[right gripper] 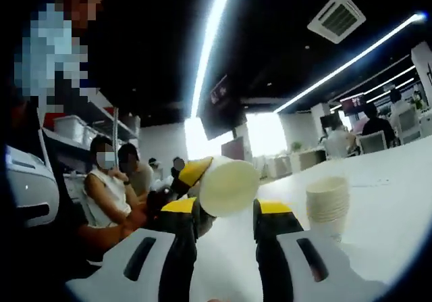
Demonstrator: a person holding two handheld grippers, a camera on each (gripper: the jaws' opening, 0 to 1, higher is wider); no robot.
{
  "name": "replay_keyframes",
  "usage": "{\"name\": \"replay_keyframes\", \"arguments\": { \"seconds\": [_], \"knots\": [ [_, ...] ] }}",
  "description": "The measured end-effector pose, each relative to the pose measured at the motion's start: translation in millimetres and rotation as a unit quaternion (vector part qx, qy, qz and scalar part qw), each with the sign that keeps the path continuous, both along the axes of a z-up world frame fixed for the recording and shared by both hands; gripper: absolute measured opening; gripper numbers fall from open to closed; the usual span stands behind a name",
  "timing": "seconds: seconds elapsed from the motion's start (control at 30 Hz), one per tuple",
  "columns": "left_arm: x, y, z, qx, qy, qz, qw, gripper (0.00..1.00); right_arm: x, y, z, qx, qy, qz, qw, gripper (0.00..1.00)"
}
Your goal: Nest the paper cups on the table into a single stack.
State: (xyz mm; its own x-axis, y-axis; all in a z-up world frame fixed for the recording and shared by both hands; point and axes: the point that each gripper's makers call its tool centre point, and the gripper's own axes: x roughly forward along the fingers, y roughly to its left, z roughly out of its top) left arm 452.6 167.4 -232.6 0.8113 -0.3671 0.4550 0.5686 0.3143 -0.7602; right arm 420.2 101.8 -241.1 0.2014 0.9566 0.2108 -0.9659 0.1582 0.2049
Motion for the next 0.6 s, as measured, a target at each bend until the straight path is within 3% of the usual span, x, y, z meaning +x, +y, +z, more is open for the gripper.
{"name": "replay_keyframes", "arguments": {
  "seconds": [0.13,0.6],
  "knots": [
    [3.0,-2.8,-1.4,-0.013,0.001,0.004,0.9999,0.43,-1.5,3.1,-1.2,0.007,0.006,0.007,0.9999,0.23],
    [12.2,-4.4,-5.2,-0.051,0.011,0.009,0.9986,0.43,-3.4,23.4,-5.0,0.01,-0.013,0.027,0.9995,0.16]
  ]
}}
